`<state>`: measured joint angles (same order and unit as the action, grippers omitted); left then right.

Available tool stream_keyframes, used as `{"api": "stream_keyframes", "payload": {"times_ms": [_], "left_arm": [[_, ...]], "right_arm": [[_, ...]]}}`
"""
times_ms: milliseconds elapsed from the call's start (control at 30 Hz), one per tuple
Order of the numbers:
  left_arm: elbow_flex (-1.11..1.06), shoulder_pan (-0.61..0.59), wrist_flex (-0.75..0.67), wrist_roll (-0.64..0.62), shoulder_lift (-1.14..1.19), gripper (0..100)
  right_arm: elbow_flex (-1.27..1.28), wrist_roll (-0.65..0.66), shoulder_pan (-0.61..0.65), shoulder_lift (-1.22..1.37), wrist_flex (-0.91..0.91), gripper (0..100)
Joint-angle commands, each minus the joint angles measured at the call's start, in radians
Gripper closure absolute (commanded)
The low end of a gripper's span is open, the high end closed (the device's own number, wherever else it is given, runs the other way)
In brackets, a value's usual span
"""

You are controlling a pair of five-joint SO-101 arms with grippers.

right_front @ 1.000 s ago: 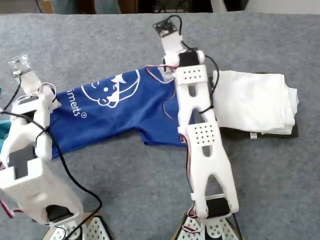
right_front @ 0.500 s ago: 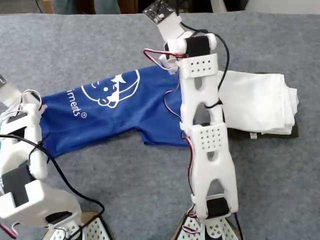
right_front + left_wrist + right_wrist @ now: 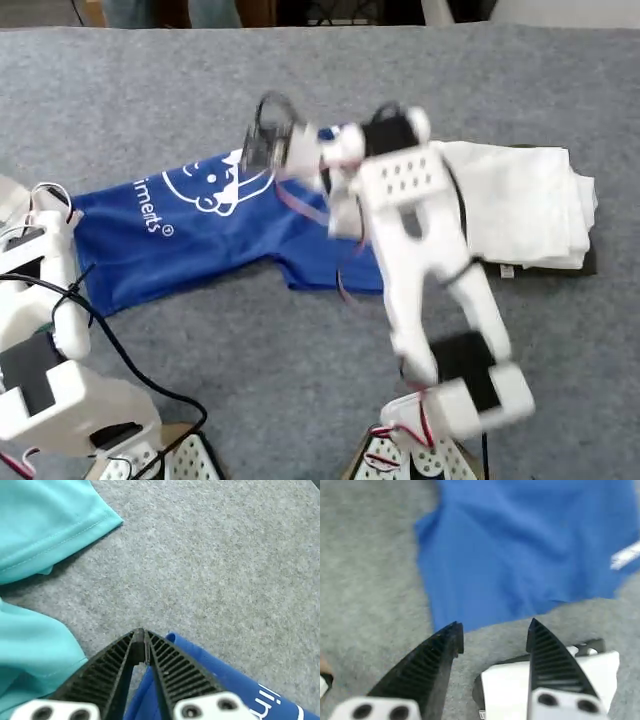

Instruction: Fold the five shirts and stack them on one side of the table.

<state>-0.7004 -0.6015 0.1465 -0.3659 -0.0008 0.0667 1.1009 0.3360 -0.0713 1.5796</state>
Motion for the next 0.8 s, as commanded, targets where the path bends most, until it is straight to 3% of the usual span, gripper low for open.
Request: {"api": "stream_keyframes", "payload": {"times_ms": [0,133,300,767], "left_arm": [[0.019,-0.007,-0.017,-0.009,-0.049,97],[0.019,-0.007,-0.012,-0.009,-0.049,97],[0.019,-0.007,-0.012,-0.008,-0.049,97],[0.019,-0.004,-0.012,0.043,-0.048,97]], "right_arm": [[0.357,0.040,0.041,-0.191,-0.147,77.9],[0.587,0.041,0.063,-0.245,-0.319,77.9],[0.690,0.040,0.068,-0.222,-0.466,77.9],[0.599,0.035,0.064,0.179,-0.643,78.3]]}}
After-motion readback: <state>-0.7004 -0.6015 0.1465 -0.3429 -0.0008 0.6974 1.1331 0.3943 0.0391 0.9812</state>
